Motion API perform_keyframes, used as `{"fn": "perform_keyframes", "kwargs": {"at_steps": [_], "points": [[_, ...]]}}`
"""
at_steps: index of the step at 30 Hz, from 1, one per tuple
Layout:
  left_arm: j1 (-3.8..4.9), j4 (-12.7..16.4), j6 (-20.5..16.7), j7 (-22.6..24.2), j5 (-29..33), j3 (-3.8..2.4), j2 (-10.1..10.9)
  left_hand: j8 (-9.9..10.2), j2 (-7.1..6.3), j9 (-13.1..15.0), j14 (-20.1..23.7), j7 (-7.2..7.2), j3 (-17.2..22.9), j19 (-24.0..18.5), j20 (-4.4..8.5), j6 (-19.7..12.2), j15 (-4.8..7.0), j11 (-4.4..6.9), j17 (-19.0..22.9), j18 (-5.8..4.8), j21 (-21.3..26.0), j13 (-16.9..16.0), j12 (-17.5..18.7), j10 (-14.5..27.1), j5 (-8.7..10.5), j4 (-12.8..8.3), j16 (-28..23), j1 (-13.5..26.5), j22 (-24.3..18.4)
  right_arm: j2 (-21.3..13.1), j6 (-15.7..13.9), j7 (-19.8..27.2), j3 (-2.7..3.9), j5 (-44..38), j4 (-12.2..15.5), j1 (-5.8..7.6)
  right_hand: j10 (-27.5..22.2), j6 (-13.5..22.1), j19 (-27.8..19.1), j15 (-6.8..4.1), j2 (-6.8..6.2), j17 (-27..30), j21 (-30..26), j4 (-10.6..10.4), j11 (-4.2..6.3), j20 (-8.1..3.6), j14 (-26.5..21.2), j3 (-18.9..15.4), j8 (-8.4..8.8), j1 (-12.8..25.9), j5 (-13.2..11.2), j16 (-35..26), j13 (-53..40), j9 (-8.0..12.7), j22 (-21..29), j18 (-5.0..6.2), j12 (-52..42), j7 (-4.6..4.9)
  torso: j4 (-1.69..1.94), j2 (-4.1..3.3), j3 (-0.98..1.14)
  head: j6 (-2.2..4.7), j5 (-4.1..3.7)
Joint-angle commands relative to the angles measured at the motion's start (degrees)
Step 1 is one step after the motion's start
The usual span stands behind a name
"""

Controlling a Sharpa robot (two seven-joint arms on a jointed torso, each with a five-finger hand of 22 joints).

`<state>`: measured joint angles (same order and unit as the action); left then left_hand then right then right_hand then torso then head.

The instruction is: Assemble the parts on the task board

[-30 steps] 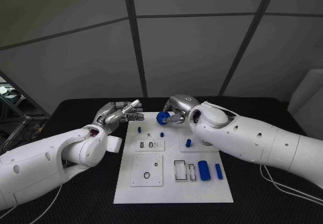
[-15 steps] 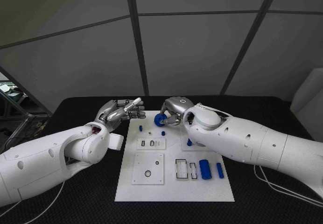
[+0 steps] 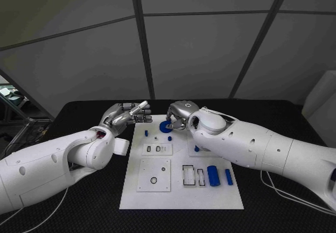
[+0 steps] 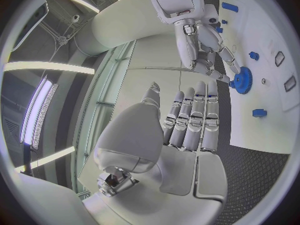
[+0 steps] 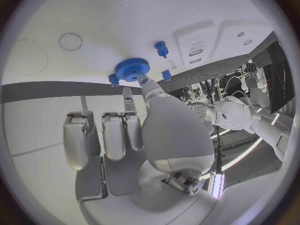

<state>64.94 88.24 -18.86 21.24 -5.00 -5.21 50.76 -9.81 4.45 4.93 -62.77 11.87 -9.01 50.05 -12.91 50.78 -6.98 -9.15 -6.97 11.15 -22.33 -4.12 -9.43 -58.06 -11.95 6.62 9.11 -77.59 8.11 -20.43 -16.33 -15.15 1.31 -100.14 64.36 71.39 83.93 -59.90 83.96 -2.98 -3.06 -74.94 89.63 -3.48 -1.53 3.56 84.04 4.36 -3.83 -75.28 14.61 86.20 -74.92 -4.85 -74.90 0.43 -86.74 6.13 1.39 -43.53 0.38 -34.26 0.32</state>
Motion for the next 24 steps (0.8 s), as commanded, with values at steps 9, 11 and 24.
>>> {"fn": "perform_keyframes", "kwargs": {"at_steps": [9, 11, 24], "points": [[0.19, -0.03, 0.35, 0.36, -0.25, -0.06, -0.05, 0.36, 0.38, -0.09, 0.33, -0.07, -0.34, 0.01, -0.21, 0.15, -0.03, -0.09, -0.09, -0.77, 0.38, 0.09, 0.21, -0.17, 0.37, 0.06, -0.18, -0.08, -0.08, -0.26, 1.9, -0.03, 0.0, -0.29, 0.13, 0.14, 3.75, 1.85, 6.04, 0.53, -0.31, -5.29, 0.37, -0.15, -0.21, 0.36, 3.91, -0.89, 0.36, 1.49, -1.09, -0.47, -11.02, 0.35, -15.1, -0.43, 0.56, 0.36, 0.01, 0.04, 0.02, 0.05, -0.08], [0.19, -0.08, 0.39, 0.36, -0.25, -0.06, -0.06, 0.36, 0.38, -0.09, 0.33, -0.07, -0.34, 0.01, -0.21, 0.15, -0.03, -0.09, -0.09, -0.77, 0.38, 0.09, 0.21, -0.17, 0.37, 0.06, -0.18, -0.08, -0.08, -0.99, 0.41, 0.07, 0.0, 0.34, 0.88, 0.11, 3.76, 1.93, 6.04, 0.57, -0.22, -5.35, 0.37, -0.31, -0.25, 0.4, 3.92, -0.97, 0.3, 1.76, -1.1, -0.44, -11.05, 0.36, -15.1, -0.43, 0.54, 0.38, 0.07, 0.06, 0.03, 0.14, -0.13], [0.2, -0.26, 0.57, 0.46, -0.25, -0.05, 0.78, 0.4, 0.4, -0.11, 0.34, -0.06, -0.38, -0.01, -0.22, 0.13, -0.04, -0.11, -0.1, -0.77, 0.4, 0.09, 0.25, -0.16, 0.38, 0.04, -0.23, -0.06, -0.1, -17.01, -5.01, 14.92, 0.42, 24.51, 10.28, -0.09, 1.64, 1.72, 6.04, 0.68, -0.94, -2.54, 0.37, 0.85, -0.32, 0.59, 3.14, -1.06, 0.07, 0.43, -1.23, -1.97, -7.89, 0.23, -15.1, -0.43, 3.79, 0.44, -1.03, 0.3, 0.1, 0.84, 0.09]]}}
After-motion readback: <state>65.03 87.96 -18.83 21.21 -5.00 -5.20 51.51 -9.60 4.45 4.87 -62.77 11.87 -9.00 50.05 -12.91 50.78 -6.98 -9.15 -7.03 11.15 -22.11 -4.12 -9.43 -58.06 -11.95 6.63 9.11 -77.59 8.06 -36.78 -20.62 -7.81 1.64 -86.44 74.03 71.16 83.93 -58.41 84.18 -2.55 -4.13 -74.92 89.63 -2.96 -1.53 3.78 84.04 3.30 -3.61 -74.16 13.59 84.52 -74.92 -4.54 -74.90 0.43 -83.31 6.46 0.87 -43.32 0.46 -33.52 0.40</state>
